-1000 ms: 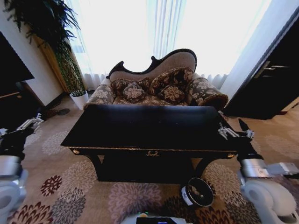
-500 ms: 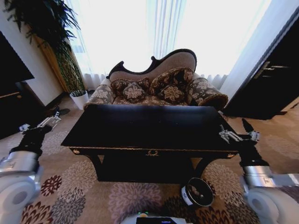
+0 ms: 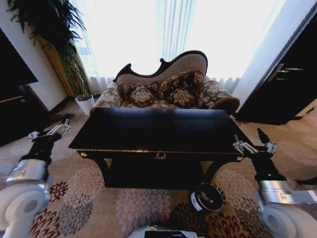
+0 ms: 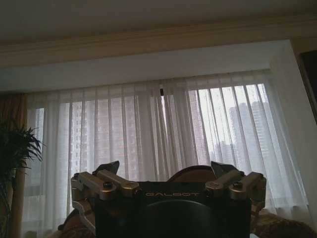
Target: Move to the front of the table and place the trash on the table into the trash bin.
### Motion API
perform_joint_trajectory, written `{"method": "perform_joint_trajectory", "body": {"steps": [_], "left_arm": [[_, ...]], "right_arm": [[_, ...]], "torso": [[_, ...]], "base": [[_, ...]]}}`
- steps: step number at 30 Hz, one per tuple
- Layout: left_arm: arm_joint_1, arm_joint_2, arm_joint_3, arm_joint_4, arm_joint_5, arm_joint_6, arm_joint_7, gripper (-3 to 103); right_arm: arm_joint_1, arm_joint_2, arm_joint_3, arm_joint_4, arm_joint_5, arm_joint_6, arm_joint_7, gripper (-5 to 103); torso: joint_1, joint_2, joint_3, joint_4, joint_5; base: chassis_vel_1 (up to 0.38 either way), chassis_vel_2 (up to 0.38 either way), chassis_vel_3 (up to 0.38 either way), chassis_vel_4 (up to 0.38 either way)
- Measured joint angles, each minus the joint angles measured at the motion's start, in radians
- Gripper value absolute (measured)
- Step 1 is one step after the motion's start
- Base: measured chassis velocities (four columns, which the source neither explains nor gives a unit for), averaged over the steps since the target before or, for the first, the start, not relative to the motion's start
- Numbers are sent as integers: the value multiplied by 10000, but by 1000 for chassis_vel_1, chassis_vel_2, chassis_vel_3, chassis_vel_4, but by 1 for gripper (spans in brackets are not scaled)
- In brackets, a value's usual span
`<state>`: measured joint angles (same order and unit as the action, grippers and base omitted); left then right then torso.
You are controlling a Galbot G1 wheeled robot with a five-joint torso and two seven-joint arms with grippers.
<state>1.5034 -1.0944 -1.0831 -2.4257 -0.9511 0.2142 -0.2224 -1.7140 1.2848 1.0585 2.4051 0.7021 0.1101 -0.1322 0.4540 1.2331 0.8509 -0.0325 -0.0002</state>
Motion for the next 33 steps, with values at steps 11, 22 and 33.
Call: {"method": "perform_joint_trajectory", "body": {"steps": [11, 22, 33], "left_arm": [[35, -88, 203, 64, 375, -135, 79, 100], [128, 0, -2, 79, 328, -191, 98, 100], [176, 41, -84, 12, 327, -194, 102, 100]], "right_arm": [[42, -8, 15, -327, -141, 4, 10, 100], [108, 39, 15, -563, -168, 75, -14, 100], [164, -18, -13, -738, -268, 253, -109, 100]], "torso": [[-3, 1, -1, 1, -1], [1, 0, 1, 0, -1], [1, -1, 0, 0, 4]], "base": [[337, -323, -314, 325], [364, -381, -363, 366], [337, -332, -337, 341]]}}
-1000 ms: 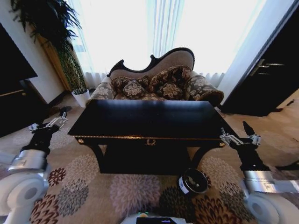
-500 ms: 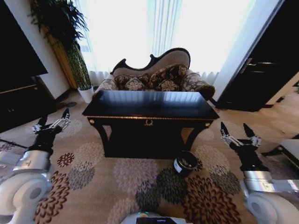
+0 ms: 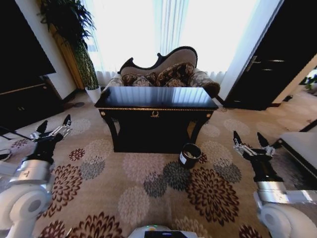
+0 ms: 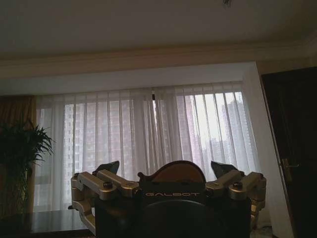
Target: Move to the front of the table and place the trash on the table into the trash bin.
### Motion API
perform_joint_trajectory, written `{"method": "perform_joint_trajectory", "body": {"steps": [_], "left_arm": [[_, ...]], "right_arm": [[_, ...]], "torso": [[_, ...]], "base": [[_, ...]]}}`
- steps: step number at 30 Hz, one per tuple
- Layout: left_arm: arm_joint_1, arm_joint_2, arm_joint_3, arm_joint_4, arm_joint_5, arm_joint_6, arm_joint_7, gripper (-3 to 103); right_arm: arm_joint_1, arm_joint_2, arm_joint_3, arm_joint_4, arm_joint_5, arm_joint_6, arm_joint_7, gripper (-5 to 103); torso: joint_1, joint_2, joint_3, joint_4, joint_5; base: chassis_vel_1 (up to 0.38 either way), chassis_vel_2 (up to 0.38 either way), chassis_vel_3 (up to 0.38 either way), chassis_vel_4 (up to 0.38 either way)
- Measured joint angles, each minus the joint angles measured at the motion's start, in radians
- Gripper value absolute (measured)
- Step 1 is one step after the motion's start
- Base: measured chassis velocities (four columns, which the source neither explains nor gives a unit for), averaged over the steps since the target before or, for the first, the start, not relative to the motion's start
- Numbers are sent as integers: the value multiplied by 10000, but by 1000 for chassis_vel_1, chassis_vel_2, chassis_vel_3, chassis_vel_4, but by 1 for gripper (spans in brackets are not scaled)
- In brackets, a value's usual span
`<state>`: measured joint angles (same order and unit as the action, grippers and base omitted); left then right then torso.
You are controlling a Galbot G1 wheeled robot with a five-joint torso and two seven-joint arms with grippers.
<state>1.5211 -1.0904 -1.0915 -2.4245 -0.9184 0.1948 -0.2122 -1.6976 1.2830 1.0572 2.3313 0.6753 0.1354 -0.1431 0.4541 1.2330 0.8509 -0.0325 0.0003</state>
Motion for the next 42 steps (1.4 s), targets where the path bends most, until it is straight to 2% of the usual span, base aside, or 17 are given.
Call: {"method": "perform_joint_trajectory", "body": {"steps": [4, 5, 7, 9, 23, 42], "left_arm": [[3, -3, 4, 19, 6, 0, 4, 100], [-1, -15, 35, 23, 26, 0, 12, 100], [-14, -28, 89, 29, 56, -1, 20, 100], [-43, -48, 185, 59, 114, -1, 29, 100], [-125, -25, 193, 197, 133, -49, 44, 100], [-87, -85, 189, 138, 122, -72, 46, 100]], "right_arm": [[5, -11, -67, -47, -7, 128, -51, 100], [2, -11, -89, -51, -7, 150, -71, 100], [3, -5, -109, -53, -7, 158, -95, 100], [5, 14, -128, -52, -7, 174, -131, 100], [-12, 159, -197, 166, -20, -50, -202, 100], [-162, 258, -97, 296, 33, 70, -171, 100]], "torso": [[-3, 0, -1, 1, -13], [-15, 7, -6, -2, 3], [-19, 11, -8, -1, 8], [-20, 13, -9, 1, -7], [-13, 5, -5, 1, -6], [9, -3, 3, 0, -6]], "base": [[376, -385, -376, 386], [337, -305, -361, 258], [337, -214, -310, 258], [112, -153, -224, 173], [-37, 24, 28, -12], [-51, 48, 43, -51]]}}
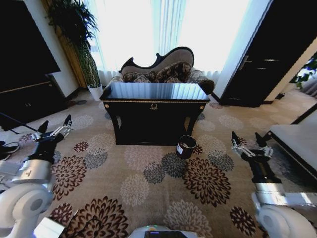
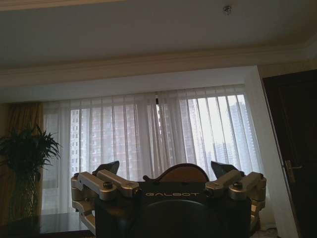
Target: Move to the front of the table and place the trash on the table into the trash bin.
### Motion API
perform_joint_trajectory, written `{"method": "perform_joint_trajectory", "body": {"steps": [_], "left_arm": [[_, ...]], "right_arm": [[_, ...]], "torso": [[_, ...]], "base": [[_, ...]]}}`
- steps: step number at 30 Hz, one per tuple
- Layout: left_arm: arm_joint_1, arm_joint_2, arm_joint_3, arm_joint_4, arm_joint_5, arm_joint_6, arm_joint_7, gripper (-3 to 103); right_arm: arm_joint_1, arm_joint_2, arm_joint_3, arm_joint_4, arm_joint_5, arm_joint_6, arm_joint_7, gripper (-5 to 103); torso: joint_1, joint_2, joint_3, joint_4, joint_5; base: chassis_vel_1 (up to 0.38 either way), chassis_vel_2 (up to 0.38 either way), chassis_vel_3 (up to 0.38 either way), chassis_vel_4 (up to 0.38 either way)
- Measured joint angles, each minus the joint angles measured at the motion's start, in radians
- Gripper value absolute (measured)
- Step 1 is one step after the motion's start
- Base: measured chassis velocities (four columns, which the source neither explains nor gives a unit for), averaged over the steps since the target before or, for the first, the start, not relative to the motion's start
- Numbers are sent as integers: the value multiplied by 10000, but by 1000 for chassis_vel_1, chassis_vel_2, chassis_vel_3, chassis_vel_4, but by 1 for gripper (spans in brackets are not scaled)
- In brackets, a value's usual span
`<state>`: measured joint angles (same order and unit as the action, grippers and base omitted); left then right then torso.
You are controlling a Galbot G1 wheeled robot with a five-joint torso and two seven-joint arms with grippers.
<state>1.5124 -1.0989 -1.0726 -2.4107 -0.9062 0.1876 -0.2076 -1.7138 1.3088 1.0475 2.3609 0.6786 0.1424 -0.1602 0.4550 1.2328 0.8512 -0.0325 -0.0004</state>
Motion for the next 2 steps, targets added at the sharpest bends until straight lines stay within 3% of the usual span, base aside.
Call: {"method": "perform_joint_trajectory", "body": {"steps": [2], "left_arm": [[9, -34, 6, -3, 0, -7, 0, 100]], "right_arm": [[-42, 16, 14, 8, 0, 9, 0, 100]], "torso": [[-4, 0, -1, -1, 0]], "base": [[0, 0, 0, 0]]}}
